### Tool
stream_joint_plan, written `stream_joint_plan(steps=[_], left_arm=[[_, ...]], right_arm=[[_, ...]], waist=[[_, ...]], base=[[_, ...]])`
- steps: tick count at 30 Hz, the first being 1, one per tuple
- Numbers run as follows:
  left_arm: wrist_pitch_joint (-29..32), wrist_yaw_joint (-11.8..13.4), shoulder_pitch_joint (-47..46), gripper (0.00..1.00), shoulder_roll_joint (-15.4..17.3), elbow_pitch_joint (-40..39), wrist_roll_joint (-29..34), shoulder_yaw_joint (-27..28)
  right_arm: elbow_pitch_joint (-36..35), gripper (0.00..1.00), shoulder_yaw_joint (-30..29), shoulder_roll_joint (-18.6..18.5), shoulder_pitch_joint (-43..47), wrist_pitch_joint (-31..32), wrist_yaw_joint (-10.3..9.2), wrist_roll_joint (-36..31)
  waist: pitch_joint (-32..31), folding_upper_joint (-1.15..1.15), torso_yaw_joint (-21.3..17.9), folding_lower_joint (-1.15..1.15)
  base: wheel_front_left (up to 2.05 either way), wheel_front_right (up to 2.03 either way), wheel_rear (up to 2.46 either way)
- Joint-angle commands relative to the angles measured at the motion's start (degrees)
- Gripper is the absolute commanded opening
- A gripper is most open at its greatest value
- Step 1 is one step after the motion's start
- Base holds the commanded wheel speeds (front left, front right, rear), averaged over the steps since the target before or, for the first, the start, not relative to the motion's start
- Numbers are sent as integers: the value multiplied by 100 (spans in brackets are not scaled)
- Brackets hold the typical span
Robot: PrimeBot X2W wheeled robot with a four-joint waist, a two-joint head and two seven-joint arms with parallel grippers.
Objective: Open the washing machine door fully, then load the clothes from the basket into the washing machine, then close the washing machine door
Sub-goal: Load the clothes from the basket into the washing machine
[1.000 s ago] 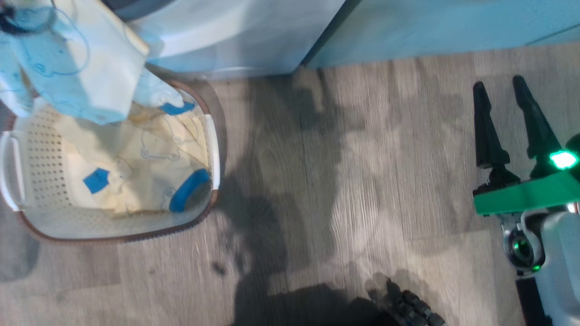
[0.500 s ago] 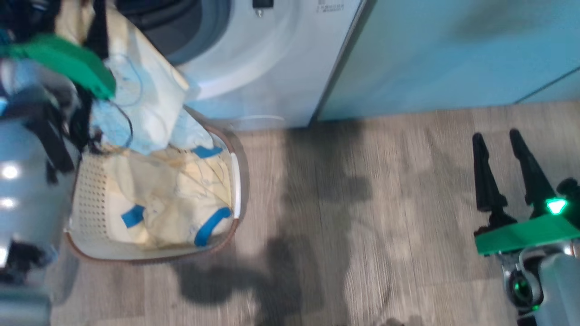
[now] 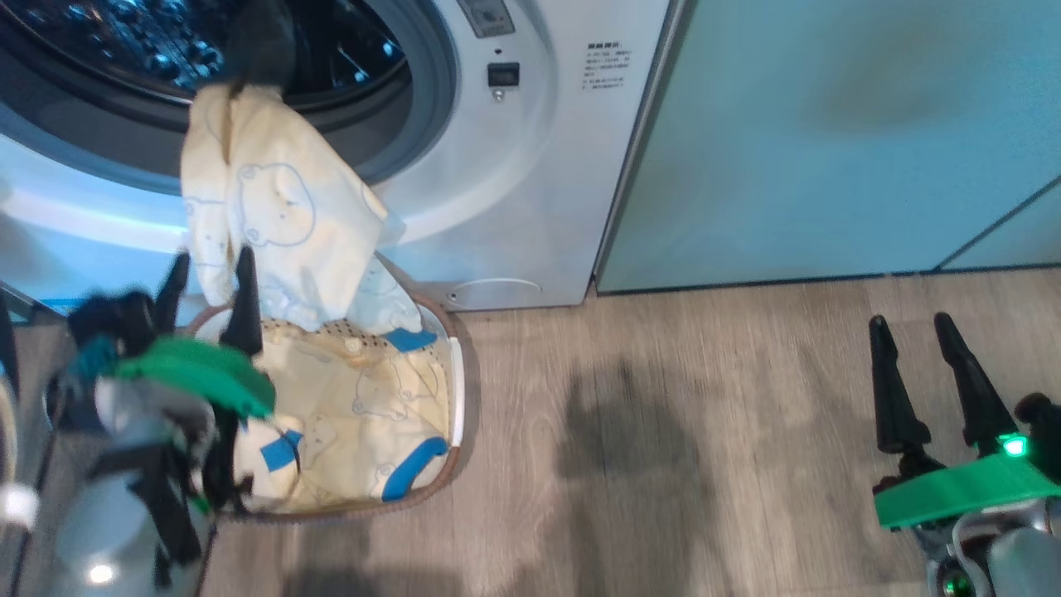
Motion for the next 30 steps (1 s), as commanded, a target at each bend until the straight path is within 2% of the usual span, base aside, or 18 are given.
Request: stream_joint_plan(steps=[1,9,18,23,30], left_arm=[[-30,57,-17,100,124,-276,67,311],[-30,12,1092,100,-372,-899,483,744],[-30,-172,1560,100,-788,-1056,800,1138],[-30,-305,1421,100,-873,-773,929,1150],[-30,-421,647,100,-870,275,1082,894]], right_arm=[[-160,100,55,-94,22,-38,10,-53],[-154,100,20,-107,187,-38,10,-32],[-195,100,-30,-101,228,-38,10,-13],[-209,100,-6,-83,171,-38,10,-8],[-217,100,82,-88,-5,-38,10,9]], waist=[[-88,0,47,1],[-279,0,101,1],[-242,0,142,1],[-116,0,145,1],[175,0,58,1]], base=[[0,0,0],[0,0,0],[0,0,0],[0,0,0],[0,0,0]])
